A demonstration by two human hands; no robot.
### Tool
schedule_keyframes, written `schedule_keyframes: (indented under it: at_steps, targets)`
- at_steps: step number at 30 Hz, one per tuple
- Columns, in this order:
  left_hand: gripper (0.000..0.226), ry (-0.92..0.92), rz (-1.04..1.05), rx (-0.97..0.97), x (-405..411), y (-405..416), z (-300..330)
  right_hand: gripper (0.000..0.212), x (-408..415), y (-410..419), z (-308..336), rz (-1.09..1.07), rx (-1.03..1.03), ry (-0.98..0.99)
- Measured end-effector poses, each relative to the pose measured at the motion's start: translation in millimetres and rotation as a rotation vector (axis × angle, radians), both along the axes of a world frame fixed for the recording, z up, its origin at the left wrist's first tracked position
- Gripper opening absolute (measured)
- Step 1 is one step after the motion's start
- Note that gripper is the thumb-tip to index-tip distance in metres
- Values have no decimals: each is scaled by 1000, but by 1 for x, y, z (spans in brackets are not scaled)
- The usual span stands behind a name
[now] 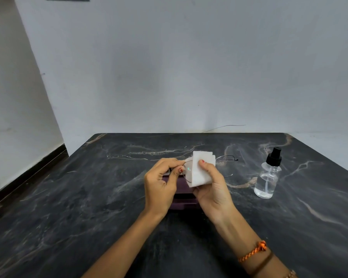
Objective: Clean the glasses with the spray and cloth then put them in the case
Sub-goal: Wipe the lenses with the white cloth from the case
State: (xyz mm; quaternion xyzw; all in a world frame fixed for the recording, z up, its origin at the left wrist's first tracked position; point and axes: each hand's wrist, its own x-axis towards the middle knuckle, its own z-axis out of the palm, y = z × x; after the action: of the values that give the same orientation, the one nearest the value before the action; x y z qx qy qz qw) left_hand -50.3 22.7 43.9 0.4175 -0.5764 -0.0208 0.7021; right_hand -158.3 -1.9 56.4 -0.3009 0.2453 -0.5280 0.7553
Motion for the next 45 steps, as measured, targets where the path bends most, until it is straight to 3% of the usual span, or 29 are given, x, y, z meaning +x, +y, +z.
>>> schedule_keyframes:
  at_steps: [4, 16, 19, 23, 27, 29, 31, 33, 45]
  targets:
    - [22, 12, -14, -3, 0, -1, -2, 26, -1, -1, 0, 0, -32, -30]
    - [23, -26, -28, -9, -1, 1, 2, 12, -14, -9, 0, -26, -340, 253]
    - [22, -30, -22, -6, -1, 2, 2, 9, -14, -7, 2, -62, -319, 276]
    - [20, -13, -21, -7, 0, 1, 2, 45, -11, -7, -1, -137, -176, 248]
    - [20, -18, -52, -5, -4, 2, -1, 9, -8, -6, -1, -116, -121, 98]
    - [20, -13, -78, 1, -7, 3, -2, 15, -8, -5, -1, -87, -120, 13]
    - [21, -18, -94, -7, -6, 2, -3, 5, -7, -4, 0, -49, -122, -33]
    - [23, -32, -104, -20, -5, 2, -2, 17, -6, -3, 0, -13, -136, -49]
    - [10, -79, -71, -7, 1, -1, 0, 27, -11, -7, 1, 24, -311, 227]
